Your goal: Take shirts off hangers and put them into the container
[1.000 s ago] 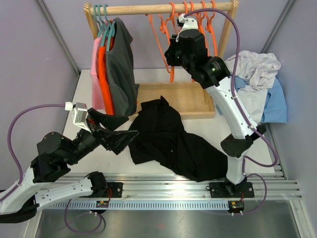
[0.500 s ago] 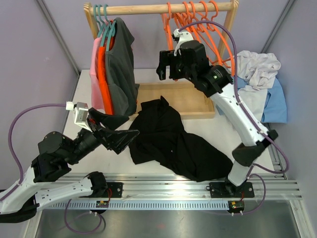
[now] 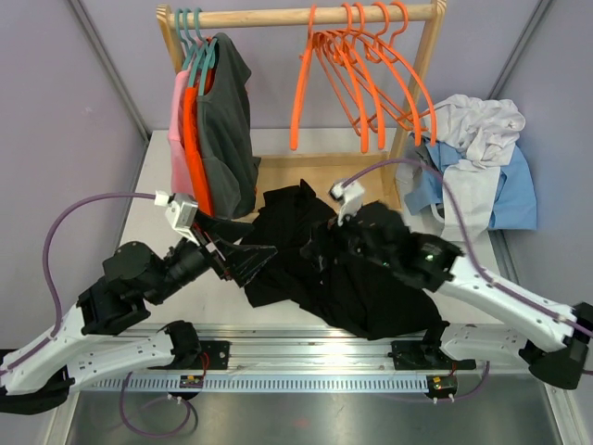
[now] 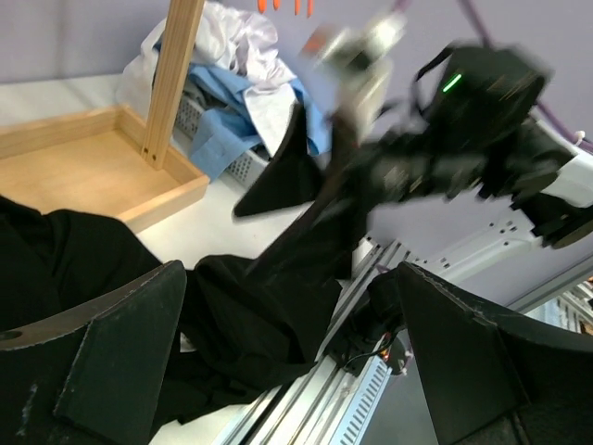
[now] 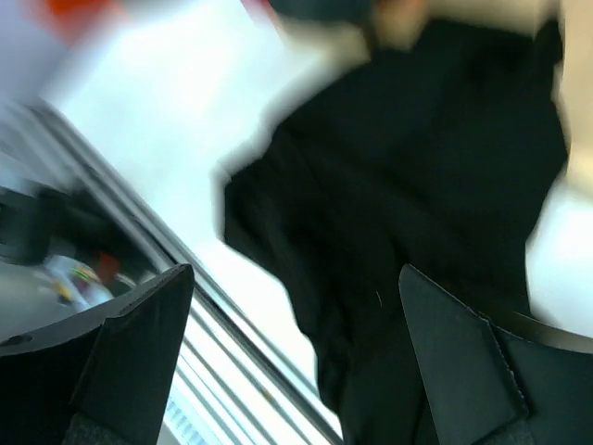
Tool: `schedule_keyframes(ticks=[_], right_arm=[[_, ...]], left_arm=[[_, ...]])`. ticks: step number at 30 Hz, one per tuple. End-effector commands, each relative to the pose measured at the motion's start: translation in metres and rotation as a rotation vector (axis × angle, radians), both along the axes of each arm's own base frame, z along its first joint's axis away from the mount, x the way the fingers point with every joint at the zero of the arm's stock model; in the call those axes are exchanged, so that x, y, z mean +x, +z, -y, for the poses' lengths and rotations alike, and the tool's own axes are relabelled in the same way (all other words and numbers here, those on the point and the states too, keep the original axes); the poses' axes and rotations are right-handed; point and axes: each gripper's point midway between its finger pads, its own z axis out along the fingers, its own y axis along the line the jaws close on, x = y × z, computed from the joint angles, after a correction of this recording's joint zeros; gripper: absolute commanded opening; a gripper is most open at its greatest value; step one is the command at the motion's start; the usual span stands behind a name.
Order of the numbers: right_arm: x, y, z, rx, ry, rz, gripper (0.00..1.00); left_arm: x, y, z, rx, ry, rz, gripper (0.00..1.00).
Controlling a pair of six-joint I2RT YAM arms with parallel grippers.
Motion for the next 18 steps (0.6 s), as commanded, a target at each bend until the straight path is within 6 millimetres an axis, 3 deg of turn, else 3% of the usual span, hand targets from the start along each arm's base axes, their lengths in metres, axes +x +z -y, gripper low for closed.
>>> schedule_keyframes(ticks=[1, 6, 8, 9, 11, 14, 18], right_arm=[[0.001, -0.099, 0.025, -0.184, -0.197, -0.136, 0.99], [0.012, -0.159, 0.098, -0.277, -0.646, -0.186, 0.99], [0.012, -0.174, 0.117, -0.326, -0.755, -0.192, 1.0], [0.009, -0.192, 0.121, -0.376, -0.768, -0.216, 0.99], [-0.002, -0.22, 0.116, -0.436, -0.731, -0.291, 0.99], [-0.006, -0.247, 0.073, -0.318, -0.618, -0.388, 0.99], [-0.009, -0.258, 0.021, -0.151, -0.457, -0.448, 0.99]], left_arm=[[0.007, -0.007, 0.004, 0.006, 0.027, -0.01, 0.99], [0.011, -0.009, 0.004, 0.016, 0.049, -0.013, 0.99], [0.013, -0.01, 0.004, 0.021, 0.055, -0.015, 0.99], [0.013, -0.011, 0.005, 0.026, 0.056, -0.018, 0.99], [0.015, -0.016, 0.007, 0.04, 0.061, -0.025, 0.99], [0.017, -0.022, 0.009, 0.06, 0.065, -0.036, 0.99], [0.017, -0.025, 0.007, 0.059, 0.074, -0.044, 0.99]])
